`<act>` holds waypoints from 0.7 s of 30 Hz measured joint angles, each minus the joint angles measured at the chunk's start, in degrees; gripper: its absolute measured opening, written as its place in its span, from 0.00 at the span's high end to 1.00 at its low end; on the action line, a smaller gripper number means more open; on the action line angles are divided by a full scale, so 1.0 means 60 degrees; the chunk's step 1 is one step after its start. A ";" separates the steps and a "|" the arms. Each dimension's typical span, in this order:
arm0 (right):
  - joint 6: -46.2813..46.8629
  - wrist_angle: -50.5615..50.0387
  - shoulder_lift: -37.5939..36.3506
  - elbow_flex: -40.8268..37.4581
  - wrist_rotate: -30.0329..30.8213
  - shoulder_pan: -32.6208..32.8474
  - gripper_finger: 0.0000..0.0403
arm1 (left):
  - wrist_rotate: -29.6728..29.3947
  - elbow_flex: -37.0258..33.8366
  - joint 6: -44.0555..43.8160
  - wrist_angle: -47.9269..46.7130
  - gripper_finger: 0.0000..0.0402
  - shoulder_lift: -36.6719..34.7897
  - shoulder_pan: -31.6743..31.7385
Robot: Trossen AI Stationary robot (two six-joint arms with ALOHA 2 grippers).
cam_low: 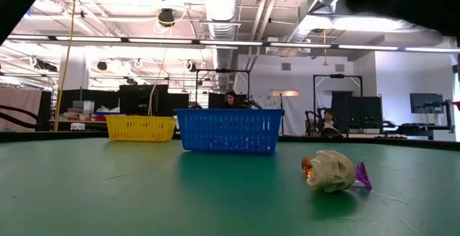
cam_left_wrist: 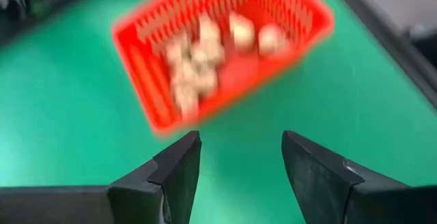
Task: Sort Halloween decoration
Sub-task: Put the pumpkin toy into the yellow bin
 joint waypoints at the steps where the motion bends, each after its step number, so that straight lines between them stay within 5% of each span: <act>1: 0.0000 -0.0004 0.0000 0.0000 0.0000 0.0000 0.44 | -0.0046 0.0000 -0.0099 -0.0397 0.51 -0.0063 -0.0021; 15: 0.0001 0.0295 0.0298 0.0000 -0.0061 -0.0454 0.44 | -0.1488 -0.0581 -0.0898 -0.2836 0.51 -0.1827 0.0001; 21: -0.0044 0.0280 0.0306 0.0000 -0.0087 -0.0466 0.44 | -0.2315 -0.2835 -0.1608 -0.2777 0.51 -0.3468 -0.0033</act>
